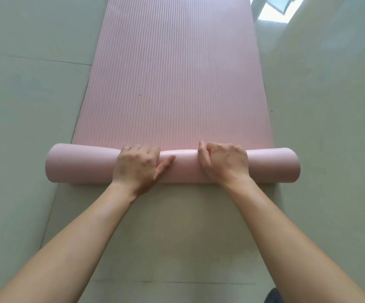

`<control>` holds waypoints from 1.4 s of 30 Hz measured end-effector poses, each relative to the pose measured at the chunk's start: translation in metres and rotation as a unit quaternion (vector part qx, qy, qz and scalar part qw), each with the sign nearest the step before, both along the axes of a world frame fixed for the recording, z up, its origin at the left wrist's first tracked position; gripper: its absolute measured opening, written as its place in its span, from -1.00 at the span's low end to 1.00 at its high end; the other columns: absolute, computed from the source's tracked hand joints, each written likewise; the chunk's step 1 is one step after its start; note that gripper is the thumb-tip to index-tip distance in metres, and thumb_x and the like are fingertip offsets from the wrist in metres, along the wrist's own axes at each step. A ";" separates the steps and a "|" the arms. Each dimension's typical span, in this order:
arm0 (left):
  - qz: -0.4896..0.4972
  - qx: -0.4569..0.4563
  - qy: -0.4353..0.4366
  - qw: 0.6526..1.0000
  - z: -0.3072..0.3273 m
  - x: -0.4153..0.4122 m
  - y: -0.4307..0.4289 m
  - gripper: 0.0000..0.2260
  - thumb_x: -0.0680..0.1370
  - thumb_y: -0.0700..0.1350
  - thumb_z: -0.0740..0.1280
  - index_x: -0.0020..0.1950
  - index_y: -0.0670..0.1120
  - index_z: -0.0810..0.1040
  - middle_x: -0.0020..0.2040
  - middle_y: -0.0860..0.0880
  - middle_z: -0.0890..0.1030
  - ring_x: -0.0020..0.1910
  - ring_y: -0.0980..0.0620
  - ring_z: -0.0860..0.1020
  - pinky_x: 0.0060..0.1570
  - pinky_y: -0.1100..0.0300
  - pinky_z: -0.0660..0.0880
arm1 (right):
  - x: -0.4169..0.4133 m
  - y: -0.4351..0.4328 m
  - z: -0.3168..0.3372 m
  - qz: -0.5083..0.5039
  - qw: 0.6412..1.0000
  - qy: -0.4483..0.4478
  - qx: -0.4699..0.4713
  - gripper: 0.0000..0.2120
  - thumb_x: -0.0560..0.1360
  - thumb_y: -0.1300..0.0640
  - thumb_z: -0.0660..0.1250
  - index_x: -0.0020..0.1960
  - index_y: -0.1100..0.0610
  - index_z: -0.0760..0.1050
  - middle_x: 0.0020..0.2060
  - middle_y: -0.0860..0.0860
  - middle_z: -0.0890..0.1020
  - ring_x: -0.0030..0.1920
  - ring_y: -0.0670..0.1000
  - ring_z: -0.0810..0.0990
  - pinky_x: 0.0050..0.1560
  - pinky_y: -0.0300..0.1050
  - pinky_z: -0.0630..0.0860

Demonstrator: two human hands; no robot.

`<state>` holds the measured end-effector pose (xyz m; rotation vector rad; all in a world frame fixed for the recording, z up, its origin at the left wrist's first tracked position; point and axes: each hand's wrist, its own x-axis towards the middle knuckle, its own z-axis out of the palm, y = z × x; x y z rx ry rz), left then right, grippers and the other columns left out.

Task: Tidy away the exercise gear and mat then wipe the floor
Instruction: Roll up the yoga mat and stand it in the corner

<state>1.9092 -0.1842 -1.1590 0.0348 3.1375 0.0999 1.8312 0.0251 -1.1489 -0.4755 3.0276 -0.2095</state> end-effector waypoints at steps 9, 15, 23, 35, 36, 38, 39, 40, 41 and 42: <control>0.041 0.044 -0.207 0.976 0.007 -0.023 0.014 -0.42 0.61 0.30 -0.07 0.10 -0.06 0.57 0.15 -0.17 0.61 0.15 -0.18 0.55 0.01 0.03 0.43 | 0.053 0.033 -0.013 0.003 0.995 0.069 -0.068 -0.52 0.62 -0.19 0.07 0.11 0.09 0.63 0.04 0.09 0.65 0.06 0.17 0.59 0.08 0.09 0.46; 0.081 0.061 0.084 0.991 0.009 -0.007 0.014 -0.57 0.59 0.12 0.06 0.01 -0.15 0.59 -0.03 -0.18 0.62 -0.05 -0.23 0.55 -0.08 -0.07 0.45 | 0.040 0.020 -0.015 -0.017 1.000 -0.015 0.004 -0.48 0.62 -0.24 -0.07 0.15 -0.02 0.59 0.07 0.02 0.67 0.20 0.14 0.55 0.48 0.21 0.13; 0.028 -0.022 -0.020 0.999 0.007 -0.007 0.023 -0.40 0.57 0.34 -0.11 0.00 -0.07 0.55 -0.17 -0.16 0.64 -0.18 -0.18 0.59 0.01 -0.11 0.43 | 0.041 0.013 -0.013 -0.031 0.993 0.057 -0.094 -0.49 0.64 -0.19 0.02 0.34 0.09 0.52 0.35 0.15 0.52 0.42 0.18 0.41 0.52 0.23 0.11; 0.028 0.036 -0.075 0.996 0.020 -0.009 0.021 -0.50 0.60 0.21 -0.05 0.10 -0.03 0.57 0.12 -0.12 0.61 0.11 -0.19 0.56 0.02 -0.05 0.48 | 0.030 0.022 0.000 0.037 0.997 -0.044 0.051 -0.41 0.57 -0.31 -0.10 0.14 -0.01 0.58 0.02 0.06 0.68 0.06 0.17 0.61 0.15 0.08 0.37; 0.034 0.031 -0.047 0.998 0.019 0.000 0.022 -0.49 0.58 0.21 -0.04 0.13 -0.06 0.58 0.13 -0.13 0.61 0.10 -0.20 0.56 0.01 -0.07 0.47 | 0.021 0.017 -0.001 0.033 0.997 -0.050 0.049 -0.43 0.59 -0.29 -0.08 0.16 0.00 0.58 0.05 0.08 0.67 0.09 0.17 0.60 0.17 0.08 0.36; 0.039 0.028 -0.036 0.998 0.014 0.016 0.026 -0.45 0.58 0.23 -0.01 0.22 -0.10 0.57 0.18 -0.18 0.59 0.16 -0.21 0.54 0.12 -0.14 0.43 | 0.009 0.012 -0.003 0.004 1.000 -0.022 0.008 -0.50 0.63 -0.19 -0.02 0.17 0.04 0.59 0.07 0.10 0.66 0.10 0.20 0.59 0.21 0.08 0.35; 0.035 0.008 -0.043 0.998 0.010 0.023 0.030 -0.43 0.58 0.25 -0.01 0.28 -0.11 0.54 0.21 -0.19 0.57 0.20 -0.21 0.52 0.21 -0.18 0.37 | 0.008 0.011 -0.004 -0.017 0.999 0.007 -0.027 -0.54 0.64 -0.14 0.00 0.16 0.05 0.60 0.07 0.09 0.66 0.10 0.20 0.58 0.23 0.09 0.35; 0.033 -0.015 -0.054 0.998 0.006 0.028 0.033 -0.40 0.58 0.27 -0.03 0.33 -0.11 0.50 0.22 -0.19 0.56 0.23 -0.20 0.50 0.27 -0.22 0.30 | 0.011 0.012 -0.006 -0.034 0.996 0.041 -0.068 -0.56 0.64 -0.11 0.02 0.16 0.07 0.60 0.08 0.09 0.65 0.10 0.21 0.57 0.25 0.11 0.36; 0.034 -0.030 -0.066 0.997 0.003 0.029 0.034 -0.38 0.59 0.28 -0.05 0.34 -0.12 0.49 0.20 -0.18 0.57 0.21 -0.20 0.51 0.29 -0.24 0.27 | 0.017 0.014 -0.009 -0.039 0.991 0.071 -0.104 -0.57 0.65 -0.11 0.03 0.17 0.08 0.60 0.11 0.09 0.64 0.13 0.21 0.56 0.26 0.13 0.37; 0.037 -0.034 -0.079 0.996 0.004 0.026 0.033 -0.37 0.59 0.28 -0.08 0.31 -0.12 0.51 0.13 -0.19 0.60 0.13 -0.20 0.54 0.27 -0.23 0.30 | 0.026 0.017 -0.010 -0.034 0.987 0.088 -0.126 -0.56 0.65 -0.13 0.04 0.21 0.09 0.59 0.16 0.10 0.62 0.18 0.20 0.54 0.29 0.14 0.36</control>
